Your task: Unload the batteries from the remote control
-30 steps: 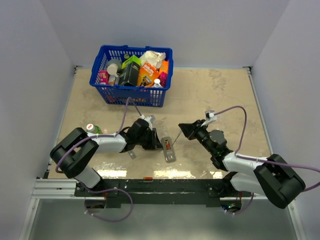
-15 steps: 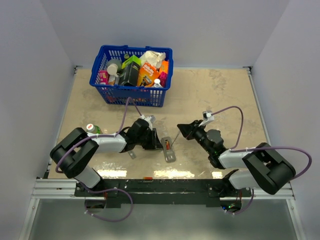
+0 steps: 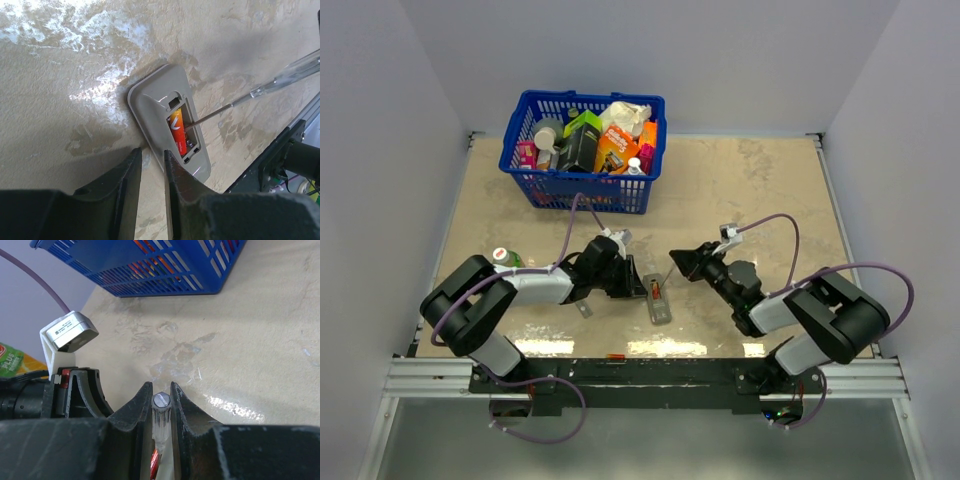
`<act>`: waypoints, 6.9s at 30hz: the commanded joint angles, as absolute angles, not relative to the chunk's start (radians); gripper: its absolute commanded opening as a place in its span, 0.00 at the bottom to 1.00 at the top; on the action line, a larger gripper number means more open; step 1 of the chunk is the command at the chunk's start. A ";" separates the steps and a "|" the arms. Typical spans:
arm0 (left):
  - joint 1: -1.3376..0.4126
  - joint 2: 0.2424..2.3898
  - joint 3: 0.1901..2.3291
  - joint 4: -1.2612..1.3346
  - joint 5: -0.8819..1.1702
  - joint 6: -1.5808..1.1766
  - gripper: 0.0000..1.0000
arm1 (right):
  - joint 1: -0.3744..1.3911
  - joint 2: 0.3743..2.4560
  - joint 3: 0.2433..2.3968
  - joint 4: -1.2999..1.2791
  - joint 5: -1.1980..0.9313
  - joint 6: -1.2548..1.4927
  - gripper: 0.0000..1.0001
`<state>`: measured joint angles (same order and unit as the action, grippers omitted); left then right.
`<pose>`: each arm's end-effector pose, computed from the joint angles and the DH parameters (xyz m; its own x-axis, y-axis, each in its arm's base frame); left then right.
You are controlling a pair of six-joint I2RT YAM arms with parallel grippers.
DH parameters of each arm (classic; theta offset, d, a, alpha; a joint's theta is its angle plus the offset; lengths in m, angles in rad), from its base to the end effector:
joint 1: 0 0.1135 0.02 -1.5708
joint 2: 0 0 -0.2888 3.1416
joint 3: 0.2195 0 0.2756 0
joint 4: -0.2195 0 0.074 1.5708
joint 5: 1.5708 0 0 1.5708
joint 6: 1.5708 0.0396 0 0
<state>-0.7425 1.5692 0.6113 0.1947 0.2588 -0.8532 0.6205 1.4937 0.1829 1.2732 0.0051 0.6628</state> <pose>0.2175 -0.2133 0.1392 -0.9300 -0.1351 -0.3419 0.1357 0.7382 -0.6607 0.1941 0.1385 0.1527 -0.3793 0.4852 -0.7878 -0.4362 0.6571 0.6147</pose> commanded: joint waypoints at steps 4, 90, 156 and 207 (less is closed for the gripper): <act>-0.747 1.580 0.637 0.233 0.267 -0.847 0.29 | 0.649 1.539 0.173 1.431 0.018 0.657 0.00; -0.703 1.620 0.618 0.258 0.291 -0.821 0.27 | 0.744 1.491 0.252 1.301 0.101 0.552 0.00; -0.701 1.453 0.621 -0.063 0.048 -0.755 0.27 | 0.784 1.419 0.350 1.057 0.172 0.528 0.00; -0.704 0.594 0.709 -0.287 -0.101 -0.288 1.00 | 0.451 1.606 0.870 -0.210 -0.011 0.483 0.29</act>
<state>-0.7071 0.6029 0.6991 -0.2985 -0.0761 -0.3099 0.4568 1.5970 0.8425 -0.2729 -0.0578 0.4797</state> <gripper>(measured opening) 0.997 0.265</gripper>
